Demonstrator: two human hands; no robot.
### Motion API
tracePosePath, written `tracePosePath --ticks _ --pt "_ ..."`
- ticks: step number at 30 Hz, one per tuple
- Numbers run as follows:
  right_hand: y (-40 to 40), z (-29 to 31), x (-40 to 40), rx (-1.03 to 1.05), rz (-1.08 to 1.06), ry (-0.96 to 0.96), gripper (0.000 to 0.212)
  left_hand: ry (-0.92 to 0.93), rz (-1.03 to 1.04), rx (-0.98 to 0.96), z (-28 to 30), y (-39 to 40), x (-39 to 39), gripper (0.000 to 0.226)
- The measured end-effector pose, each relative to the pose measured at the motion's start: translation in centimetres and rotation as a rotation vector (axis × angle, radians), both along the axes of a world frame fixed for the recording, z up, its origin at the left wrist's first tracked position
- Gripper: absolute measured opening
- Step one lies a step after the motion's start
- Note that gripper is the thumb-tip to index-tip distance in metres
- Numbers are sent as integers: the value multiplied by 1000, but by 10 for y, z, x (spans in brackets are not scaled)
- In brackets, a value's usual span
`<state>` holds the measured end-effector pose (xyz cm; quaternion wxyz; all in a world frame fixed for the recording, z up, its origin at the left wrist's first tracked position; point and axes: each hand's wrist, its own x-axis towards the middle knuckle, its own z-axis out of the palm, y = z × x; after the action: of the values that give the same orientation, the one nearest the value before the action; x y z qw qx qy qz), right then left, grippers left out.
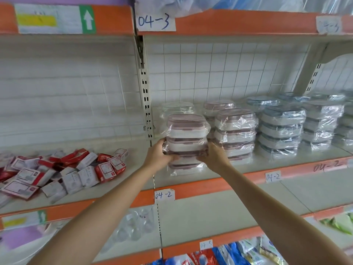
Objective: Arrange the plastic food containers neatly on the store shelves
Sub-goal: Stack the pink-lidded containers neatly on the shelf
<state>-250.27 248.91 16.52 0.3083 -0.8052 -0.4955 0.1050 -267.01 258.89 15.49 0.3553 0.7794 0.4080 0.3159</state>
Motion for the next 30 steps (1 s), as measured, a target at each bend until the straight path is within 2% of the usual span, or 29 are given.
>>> tracePosePath --ticks 3,6,9,11,13,15,18,21,24,26,30 --pt "-1 0 -5 25 -33 -18 42 23 -3 3 0 6 -1 83" --pt "-4 3 -4 -12 -12 -26 21 43 -7 13 -3 7 -2 86" --pt "-9 10 0 -24 55 -110 14 52 5 28 -1 6 -4 84" --pt "-12 17 4 -61 99 -231 31 79 15 56 1 5 -7 80" --pt "-16 25 10 -64 108 -327 38 129 27 97 5 3 -10 74" --pt "-21 31 17 -38 105 -403 35 247 50 187 11 0 -12 61" --pt "-33 36 34 -48 167 -501 29 434 106 344 17 -12 -14 30" --pt "-49 37 60 -96 237 -573 40 576 228 456 23 -30 -10 34" --pt "-65 33 99 -124 246 -636 29 737 423 465 26 -49 -2 40" --pt "-73 28 132 -148 237 -629 24 777 501 453 26 -63 10 40" --pt "-73 14 182 -156 279 -407 28 722 526 450 19 -96 47 38"
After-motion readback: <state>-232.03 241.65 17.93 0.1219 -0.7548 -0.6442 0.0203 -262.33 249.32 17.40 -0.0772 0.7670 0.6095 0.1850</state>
